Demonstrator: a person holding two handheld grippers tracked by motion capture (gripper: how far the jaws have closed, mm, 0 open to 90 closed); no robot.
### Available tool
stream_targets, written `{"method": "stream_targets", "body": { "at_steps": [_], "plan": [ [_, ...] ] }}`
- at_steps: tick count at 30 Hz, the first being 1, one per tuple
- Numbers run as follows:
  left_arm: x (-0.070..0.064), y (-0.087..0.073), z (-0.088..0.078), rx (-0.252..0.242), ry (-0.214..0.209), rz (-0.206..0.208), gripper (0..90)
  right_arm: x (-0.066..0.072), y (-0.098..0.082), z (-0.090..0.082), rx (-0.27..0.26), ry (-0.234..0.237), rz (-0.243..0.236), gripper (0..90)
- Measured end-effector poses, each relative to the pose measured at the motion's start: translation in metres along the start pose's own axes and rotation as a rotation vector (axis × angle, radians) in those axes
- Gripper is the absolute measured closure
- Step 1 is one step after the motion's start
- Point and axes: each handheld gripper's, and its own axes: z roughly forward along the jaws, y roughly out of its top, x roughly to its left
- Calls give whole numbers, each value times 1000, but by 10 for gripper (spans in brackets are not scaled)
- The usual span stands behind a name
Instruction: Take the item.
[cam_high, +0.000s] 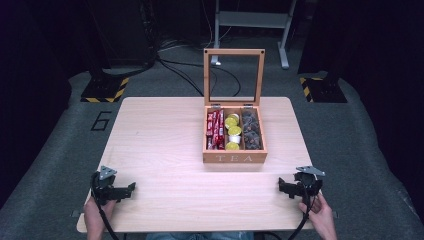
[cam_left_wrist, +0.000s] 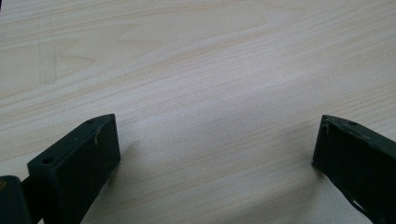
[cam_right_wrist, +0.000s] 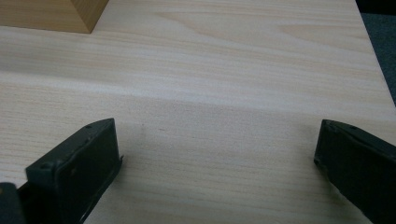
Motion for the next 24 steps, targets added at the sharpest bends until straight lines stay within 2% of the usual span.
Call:
{"method": "stream_targets", "body": {
  "at_steps": [5, 8, 12, 14, 20, 24],
  "plan": [
    [1, 0, 0, 2, -5, -1, 3, 0, 0, 0, 0, 1, -2, 0],
    [1, 0, 0, 1, -7, 1, 3, -2, 1, 1, -1, 20, -20, 0],
    [1, 1, 0, 8, 4, -7, 3, -10, 3, 3, 7, 87, -95, 0],
    [0, 1, 2, -7, 13, -15, 3, -12, 4, 4, -1, 91, -98, 0],
    [2, 1, 1, -6, 1, 0, 3, -13, 4, 3, 5, 93, -91, 0],
    [1, 1, 1, -2, 5, -5, 3, -14, 5, 4, 7, 98, -105, 0]
  ]
}}
